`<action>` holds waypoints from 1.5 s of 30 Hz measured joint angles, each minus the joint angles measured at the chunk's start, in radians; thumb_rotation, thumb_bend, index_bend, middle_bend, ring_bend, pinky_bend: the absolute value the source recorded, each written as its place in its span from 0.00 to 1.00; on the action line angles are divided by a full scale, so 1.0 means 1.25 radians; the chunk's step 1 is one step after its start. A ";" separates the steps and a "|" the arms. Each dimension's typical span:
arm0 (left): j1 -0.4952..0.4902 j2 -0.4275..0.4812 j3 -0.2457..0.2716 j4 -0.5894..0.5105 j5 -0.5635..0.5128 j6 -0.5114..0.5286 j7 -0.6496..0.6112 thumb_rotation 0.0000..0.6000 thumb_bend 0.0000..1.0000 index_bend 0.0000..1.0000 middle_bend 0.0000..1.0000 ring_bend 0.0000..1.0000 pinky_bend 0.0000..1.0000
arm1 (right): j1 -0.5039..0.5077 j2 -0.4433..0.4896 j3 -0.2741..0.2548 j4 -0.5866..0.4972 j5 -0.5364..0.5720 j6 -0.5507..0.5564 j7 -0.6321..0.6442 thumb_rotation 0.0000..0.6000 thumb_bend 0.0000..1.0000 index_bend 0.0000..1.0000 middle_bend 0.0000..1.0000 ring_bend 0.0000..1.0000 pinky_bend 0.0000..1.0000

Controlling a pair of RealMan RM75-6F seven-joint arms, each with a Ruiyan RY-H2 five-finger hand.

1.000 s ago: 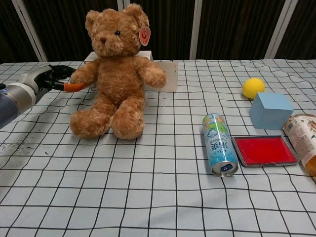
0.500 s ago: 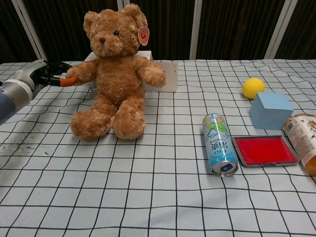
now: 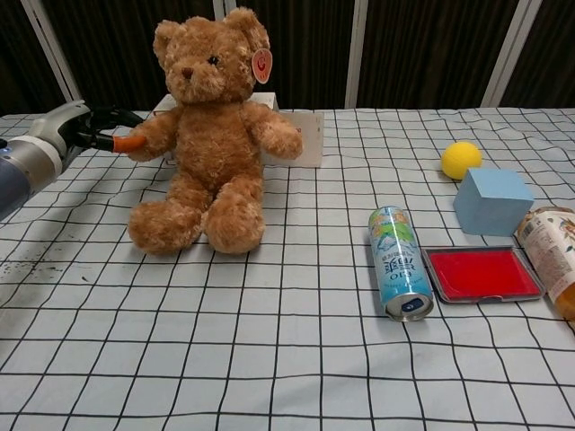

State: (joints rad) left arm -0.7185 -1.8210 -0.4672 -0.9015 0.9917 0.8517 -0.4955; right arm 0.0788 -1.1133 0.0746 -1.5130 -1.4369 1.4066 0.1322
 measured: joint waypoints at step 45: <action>-0.014 -0.045 0.005 0.082 -0.014 -0.019 0.056 1.00 0.42 0.28 0.13 0.00 0.00 | -0.001 0.009 -0.002 -0.011 0.003 -0.005 0.006 1.00 0.13 0.05 0.02 0.00 0.00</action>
State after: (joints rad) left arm -0.7361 -1.8766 -0.4616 -0.7996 0.9738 0.8285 -0.4251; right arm 0.0773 -1.1026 0.0725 -1.5264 -1.4328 1.4008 0.1399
